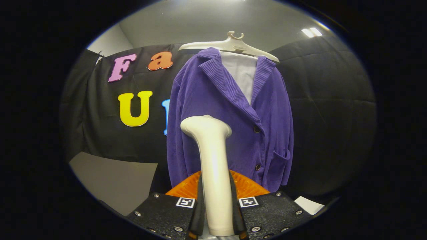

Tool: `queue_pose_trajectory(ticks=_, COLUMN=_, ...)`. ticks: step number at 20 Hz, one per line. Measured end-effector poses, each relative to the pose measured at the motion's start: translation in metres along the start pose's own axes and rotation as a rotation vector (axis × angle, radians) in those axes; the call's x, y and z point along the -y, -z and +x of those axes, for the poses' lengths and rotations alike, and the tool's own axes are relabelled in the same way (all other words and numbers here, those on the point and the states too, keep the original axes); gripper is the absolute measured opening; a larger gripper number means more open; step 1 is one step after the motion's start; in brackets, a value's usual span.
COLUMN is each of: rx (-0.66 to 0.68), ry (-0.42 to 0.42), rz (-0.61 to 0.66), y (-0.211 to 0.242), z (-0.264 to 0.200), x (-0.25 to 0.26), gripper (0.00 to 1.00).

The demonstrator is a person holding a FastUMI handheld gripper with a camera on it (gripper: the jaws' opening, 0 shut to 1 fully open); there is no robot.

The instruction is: Iron the clothes twice with a garment steamer, once on the left side and once on the right side.

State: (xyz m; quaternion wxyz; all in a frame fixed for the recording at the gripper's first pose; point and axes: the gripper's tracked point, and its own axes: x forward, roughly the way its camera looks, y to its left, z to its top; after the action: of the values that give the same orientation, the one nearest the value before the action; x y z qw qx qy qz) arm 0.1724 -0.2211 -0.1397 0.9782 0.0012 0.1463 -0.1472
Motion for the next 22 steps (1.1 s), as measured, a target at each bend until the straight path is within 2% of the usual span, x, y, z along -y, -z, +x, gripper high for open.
queue_pose_trajectory(ticks=3, rx=-0.011, ry=0.01, rz=-0.01, y=0.013, z=0.001, x=0.001, gripper=0.33)
queue_pose_trajectory(ticks=12, rx=-0.113, ry=0.042, rz=-0.058, y=0.091, z=-0.003, x=0.016, gripper=0.33)
queue_pose_trajectory(ticks=22, rx=-0.192, ry=0.048, rz=-0.002, y=0.157, z=-0.01, x=0.023, gripper=0.33)
